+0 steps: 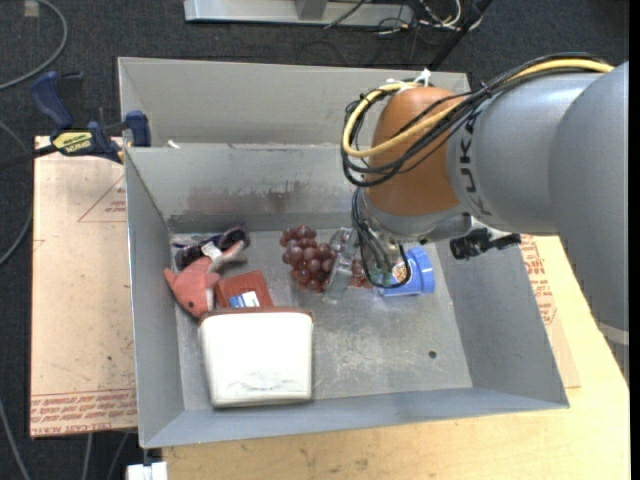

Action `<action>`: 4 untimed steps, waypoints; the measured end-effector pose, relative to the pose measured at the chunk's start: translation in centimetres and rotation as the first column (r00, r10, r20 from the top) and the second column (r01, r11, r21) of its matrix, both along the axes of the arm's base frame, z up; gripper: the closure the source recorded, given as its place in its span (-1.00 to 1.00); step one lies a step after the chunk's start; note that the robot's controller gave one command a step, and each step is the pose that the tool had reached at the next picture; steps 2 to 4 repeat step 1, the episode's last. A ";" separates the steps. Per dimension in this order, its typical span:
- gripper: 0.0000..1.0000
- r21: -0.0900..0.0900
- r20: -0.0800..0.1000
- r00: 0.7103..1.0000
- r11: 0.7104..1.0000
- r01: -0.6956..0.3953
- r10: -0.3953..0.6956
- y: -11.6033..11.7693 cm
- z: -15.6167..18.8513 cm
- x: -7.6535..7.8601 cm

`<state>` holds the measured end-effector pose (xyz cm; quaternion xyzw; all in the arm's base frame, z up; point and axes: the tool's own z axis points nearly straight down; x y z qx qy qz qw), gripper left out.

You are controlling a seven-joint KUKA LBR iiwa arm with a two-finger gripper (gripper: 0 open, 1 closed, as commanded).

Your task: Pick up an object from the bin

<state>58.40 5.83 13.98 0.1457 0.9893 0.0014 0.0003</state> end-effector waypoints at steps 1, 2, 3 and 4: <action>1.00 0.000 0.000 1.000 1.000 -0.001 0.001 0.0 1.8 0.0; 1.00 0.000 0.000 1.000 1.000 -0.001 0.001 0.0 1.8 0.0; 1.00 0.000 0.000 1.000 1.000 -0.001 0.001 0.0 1.8 0.0; 1.00 0.000 0.000 1.000 1.000 -0.001 0.001 0.0 1.8 0.0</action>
Offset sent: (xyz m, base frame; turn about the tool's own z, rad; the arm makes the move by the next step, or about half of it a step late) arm 0.0000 0.0001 0.0052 0.0000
